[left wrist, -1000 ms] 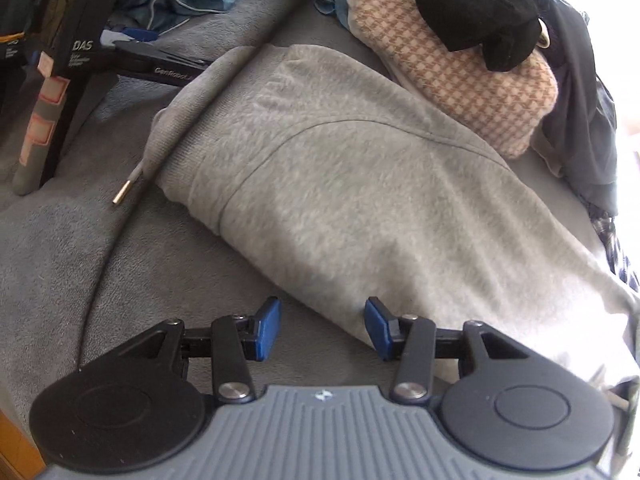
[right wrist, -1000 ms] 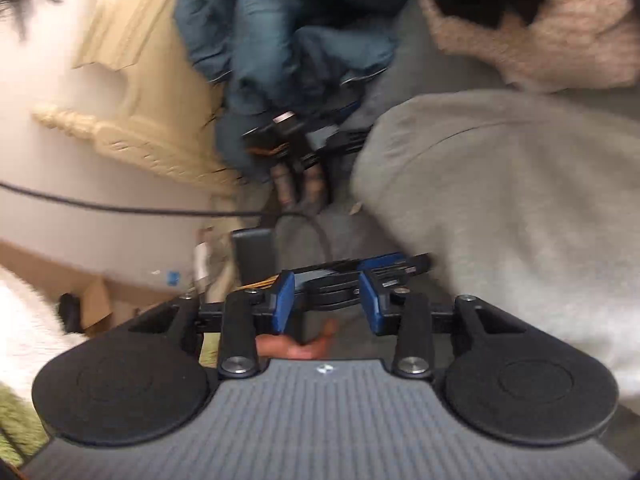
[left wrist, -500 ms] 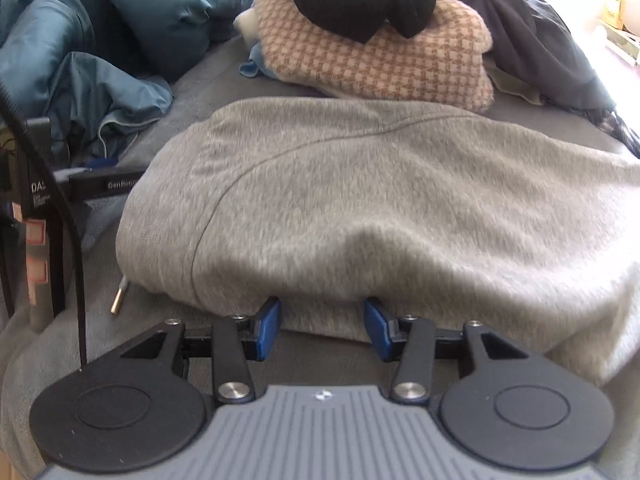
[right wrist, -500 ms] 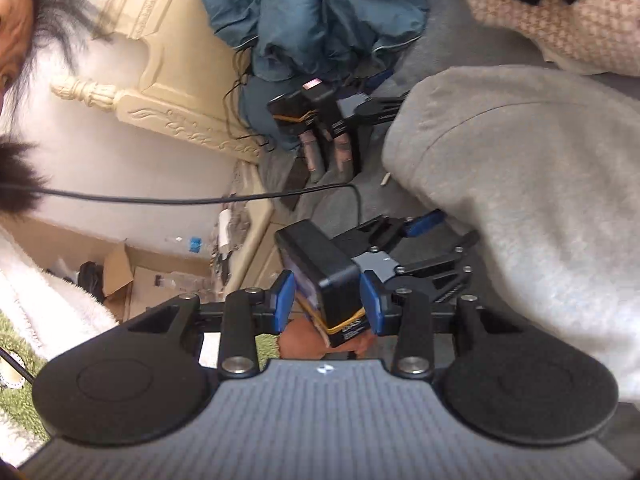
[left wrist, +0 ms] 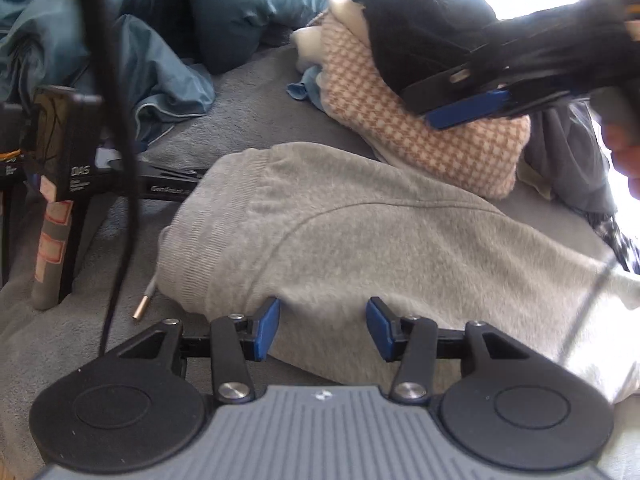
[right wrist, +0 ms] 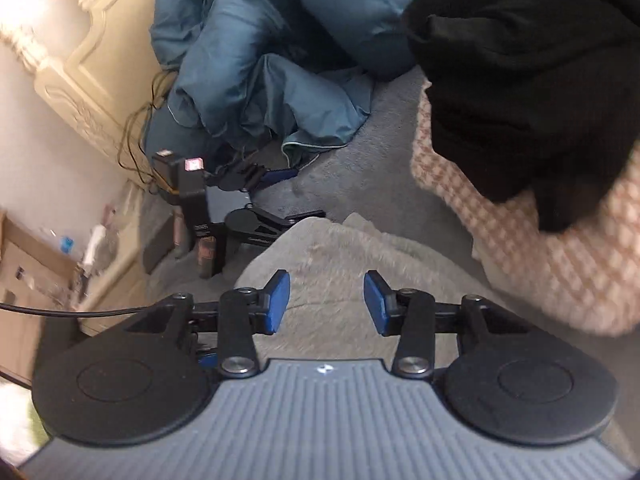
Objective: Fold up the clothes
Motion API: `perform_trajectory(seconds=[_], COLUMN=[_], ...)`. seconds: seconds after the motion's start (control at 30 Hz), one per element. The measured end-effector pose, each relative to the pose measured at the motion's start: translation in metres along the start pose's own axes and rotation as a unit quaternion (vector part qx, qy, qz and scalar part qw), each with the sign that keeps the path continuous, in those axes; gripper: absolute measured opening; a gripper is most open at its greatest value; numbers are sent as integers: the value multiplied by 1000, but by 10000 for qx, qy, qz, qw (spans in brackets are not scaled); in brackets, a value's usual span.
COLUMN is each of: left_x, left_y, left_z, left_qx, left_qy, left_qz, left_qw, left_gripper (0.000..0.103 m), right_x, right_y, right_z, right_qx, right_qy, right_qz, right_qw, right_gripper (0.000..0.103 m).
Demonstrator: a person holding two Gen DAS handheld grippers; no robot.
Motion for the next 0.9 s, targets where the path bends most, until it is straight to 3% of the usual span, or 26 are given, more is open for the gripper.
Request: perform_trajectory(seconds=[0.2, 0.4, 0.43, 0.5, 0.6, 0.77, 0.9], left_x=[5, 8, 8, 7, 6, 7, 5], left_y=[3, 13, 14, 13, 10, -1, -3], left_z=[28, 36, 34, 31, 28, 19, 7], left_qx=[2, -43, -13, 66, 64, -75, -174], left_qy=[-484, -549, -507, -450, -497, -555, -468], left_qz=[28, 44, 33, 11, 14, -89, -94], left_qw=[9988, 9985, 9987, 9990, 9987, 9984, 9987], left_gripper=[52, 58, 59, 59, 58, 57, 57], right_x=[44, 42, 40, 35, 27, 16, 13], right_y=[76, 113, 114, 113, 101, 71, 68], right_z=[-2, 1, 2, 6, 18, 32, 26], right_qx=[-561, -740, -729, -717, -819, -1024, -1209], right_qy=[-1086, -1522, -1529, -1552, -1676, -1761, -1845], right_qz=[706, 1236, 1252, 1226, 1051, 802, 913], right_qw=[9900, 9778, 9776, 9776, 9768, 9757, 9711], right_gripper=[47, 45, 43, 19, 3, 1, 1])
Point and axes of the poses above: each gripper's, at about its wrist camera, not at the fingertips, and y roughly the way its jaws point, z to its left, x to its top, the point moved 1 cm from there along y, roughly the way its jaws point, and after that the axes turned 10 degrees about z, right-handed, at the moved point
